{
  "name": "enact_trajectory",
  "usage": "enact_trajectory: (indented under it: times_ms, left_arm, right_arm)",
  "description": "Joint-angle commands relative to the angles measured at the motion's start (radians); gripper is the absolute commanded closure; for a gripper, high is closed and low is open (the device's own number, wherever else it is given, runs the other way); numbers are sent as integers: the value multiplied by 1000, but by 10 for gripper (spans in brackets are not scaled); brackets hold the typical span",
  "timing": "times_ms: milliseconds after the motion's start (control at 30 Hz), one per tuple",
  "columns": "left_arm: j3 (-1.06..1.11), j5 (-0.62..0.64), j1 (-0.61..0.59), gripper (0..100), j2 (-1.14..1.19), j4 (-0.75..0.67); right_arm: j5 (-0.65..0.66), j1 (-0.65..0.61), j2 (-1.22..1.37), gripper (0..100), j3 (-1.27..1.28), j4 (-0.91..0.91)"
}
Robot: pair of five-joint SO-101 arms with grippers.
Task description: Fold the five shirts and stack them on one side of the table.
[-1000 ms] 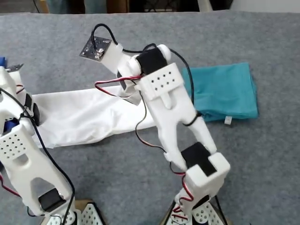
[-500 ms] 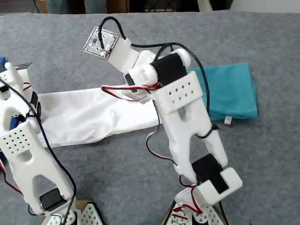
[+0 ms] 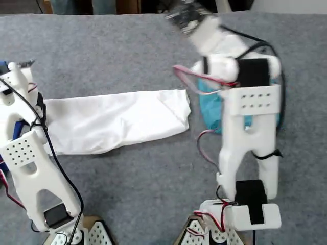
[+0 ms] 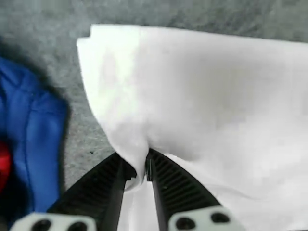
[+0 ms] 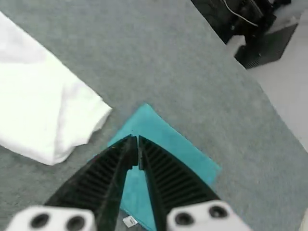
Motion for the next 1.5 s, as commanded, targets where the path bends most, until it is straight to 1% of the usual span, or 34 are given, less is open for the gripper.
enact_trajectory:
  times_ms: [0, 33, 167, 333, 467, 700, 833, 933, 1000, 1167, 1333, 1467]
  left_arm:
    - [-7, 21, 67, 971, -158, 6]
    - [5, 41, 96, 971, -184, 6]
    - [56, 103, 237, 971, -272, 6]
    - [114, 203, 423, 971, -330, 6]
    - [139, 272, 541, 971, -331, 6]
    - [131, 371, 714, 971, -333, 6]
    - [130, 417, 797, 971, -333, -14]
    - [114, 439, 851, 971, -334, -20]
    - [90, 446, 874, 971, -334, -25]
    - [-27, 516, 900, 971, -330, -26]
    - [-51, 583, 954, 971, -310, -92]
    - [-51, 638, 1003, 971, -305, -97]
  right_arm:
    - [15, 121, -36, 984, 44, -138]
    - [29, 143, -38, 984, 50, -169]
    - [61, 215, -33, 984, 39, -178]
    - [172, 308, -28, 984, 50, -178]
    - [187, 368, -30, 984, 45, -178]
    - [190, 397, -28, 984, 50, -190]
    - [192, 413, -28, 984, 50, -190]
    - [218, 413, -28, 984, 58, -186]
    - [224, 413, -28, 984, 74, -192]
    - [244, 411, -33, 984, 84, -192]
    - [244, 417, -36, 984, 85, -190]
    - [244, 453, -36, 984, 77, -190]
